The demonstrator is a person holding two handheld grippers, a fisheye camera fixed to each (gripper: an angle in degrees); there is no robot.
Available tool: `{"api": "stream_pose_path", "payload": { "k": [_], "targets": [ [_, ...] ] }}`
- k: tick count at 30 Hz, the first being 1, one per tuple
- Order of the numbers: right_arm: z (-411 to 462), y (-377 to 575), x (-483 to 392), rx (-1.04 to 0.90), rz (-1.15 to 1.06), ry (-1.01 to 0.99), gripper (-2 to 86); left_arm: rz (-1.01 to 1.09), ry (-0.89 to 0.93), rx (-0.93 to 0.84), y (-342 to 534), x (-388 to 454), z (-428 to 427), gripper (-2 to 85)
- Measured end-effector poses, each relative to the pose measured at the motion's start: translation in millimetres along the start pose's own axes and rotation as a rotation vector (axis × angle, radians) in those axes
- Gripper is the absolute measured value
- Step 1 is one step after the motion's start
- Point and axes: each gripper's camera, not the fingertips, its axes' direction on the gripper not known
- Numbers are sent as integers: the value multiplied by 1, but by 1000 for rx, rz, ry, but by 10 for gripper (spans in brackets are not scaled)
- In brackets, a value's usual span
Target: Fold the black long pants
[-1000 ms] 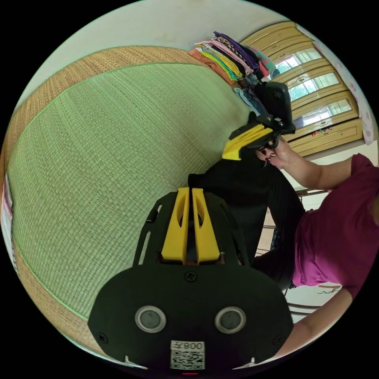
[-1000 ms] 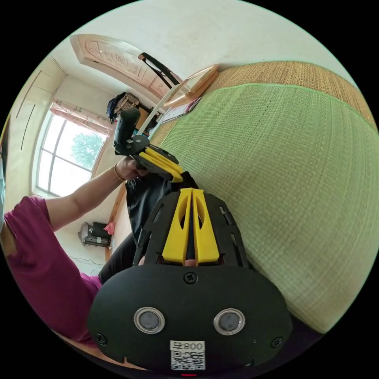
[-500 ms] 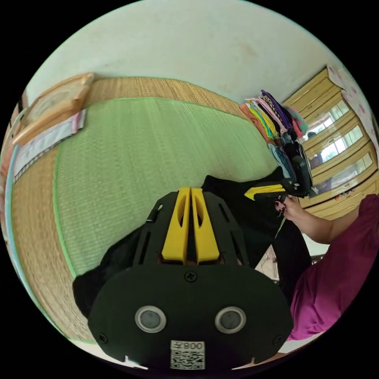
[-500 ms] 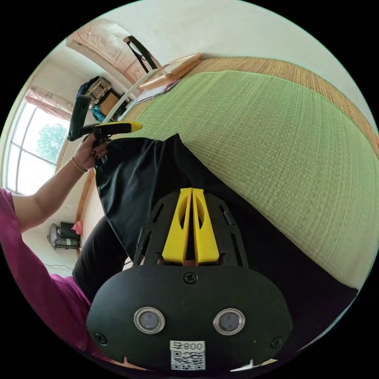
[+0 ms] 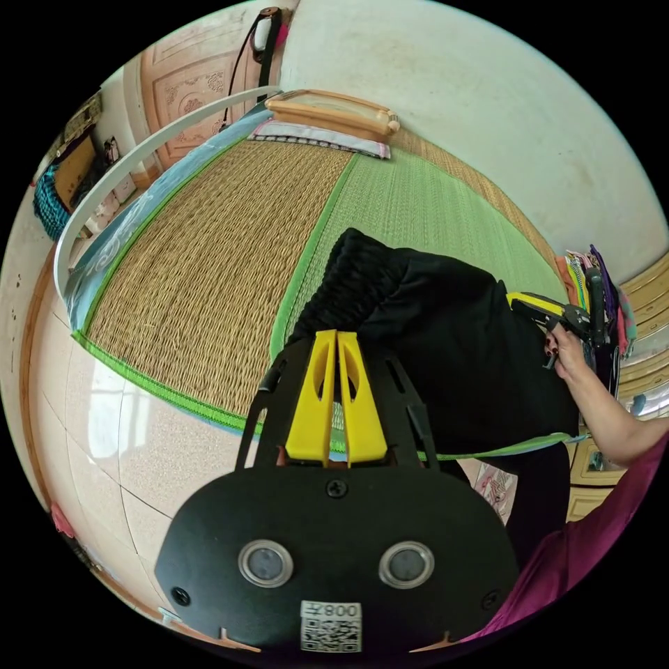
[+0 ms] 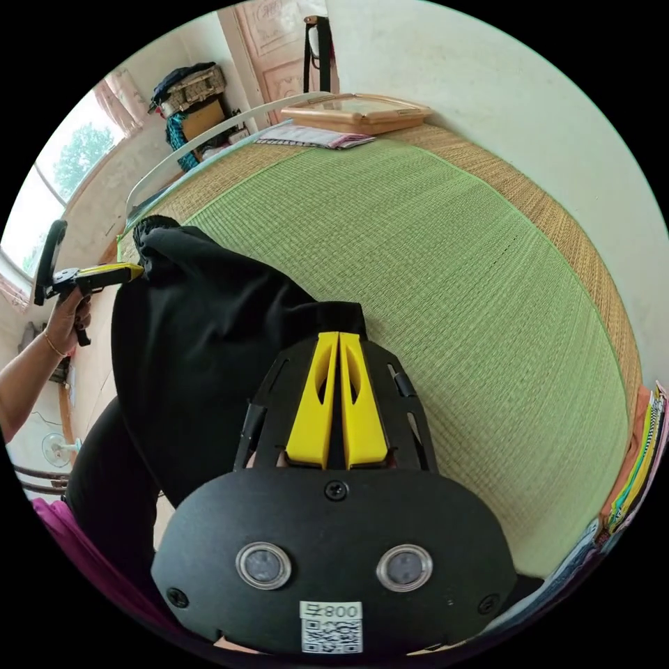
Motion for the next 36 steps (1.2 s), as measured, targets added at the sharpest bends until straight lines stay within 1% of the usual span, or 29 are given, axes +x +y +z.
{"api": "stream_pose_path", "payload": {
  "k": [5,9,13,17,18,20,22,26,28,30,32,34,36],
  "targets": [
    [-12,-5,2,-50,33,-19,1,-8,22,33,19,-21,-32,0],
    [-46,-3,-3,36,50,-43,0,58,82,138,30,-23,-72,1],
    [-47,-6,-4,34,67,-84,0,112,128,212,25,-20,-90,1],
    [-31,-8,5,0,110,-50,1,102,88,179,8,-29,-67,1],
    [-22,-8,11,-41,130,-49,1,80,102,159,6,-37,-59,2],
    [-19,-3,19,-30,146,-70,1,61,131,140,7,-45,-54,2],
    [-20,1,31,-38,158,-105,2,36,170,138,10,-50,-62,2],
    [-36,11,39,-5,149,-109,2,59,116,149,38,-52,-94,2],
    [-54,27,40,43,136,-166,1,52,107,124,55,-57,-100,1],
    [-63,45,37,53,129,-207,1,14,58,46,73,-67,-93,1],
    [-68,67,31,39,119,-254,1,1,70,15,82,-73,-86,1],
    [-67,97,19,-9,90,-311,1,-28,99,20,84,-76,-85,1],
    [-64,118,10,-56,77,-342,1,-8,71,2,80,-67,-87,1]
  ]
}}
